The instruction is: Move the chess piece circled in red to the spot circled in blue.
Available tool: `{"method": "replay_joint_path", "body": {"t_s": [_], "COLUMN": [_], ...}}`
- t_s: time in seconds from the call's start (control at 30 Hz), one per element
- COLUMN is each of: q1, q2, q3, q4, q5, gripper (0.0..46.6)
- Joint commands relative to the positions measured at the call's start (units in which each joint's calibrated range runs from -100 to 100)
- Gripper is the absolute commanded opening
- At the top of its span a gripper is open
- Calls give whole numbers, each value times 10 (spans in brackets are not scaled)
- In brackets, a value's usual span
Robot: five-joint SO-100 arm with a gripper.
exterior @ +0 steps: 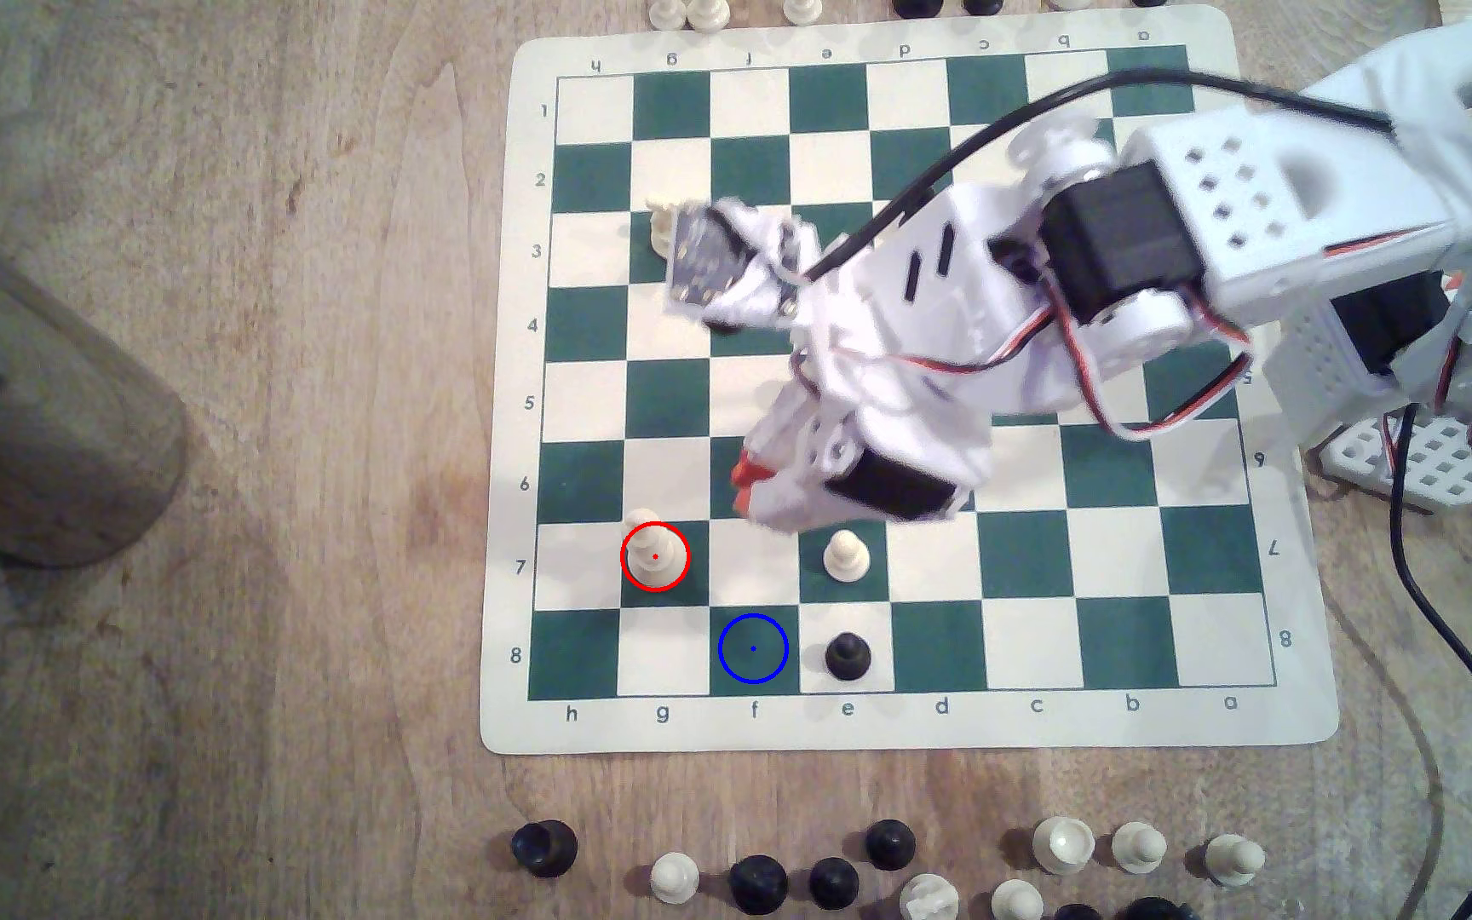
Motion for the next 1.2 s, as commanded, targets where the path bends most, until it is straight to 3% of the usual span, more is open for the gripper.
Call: {"method": "replay_joint_path", "body": {"t_s": [0.0,0.37,0.47,0.7,1.17], "q1": [-3,12,15,29,45], "q2": [15,77,101,168,229], "q3": [-15,-22,-32,-31,-83], "q4": [-18,-46,-52,-127,-168], "q5": [4,7,5,2,9], "gripper": [48,131,131,195,186]}}
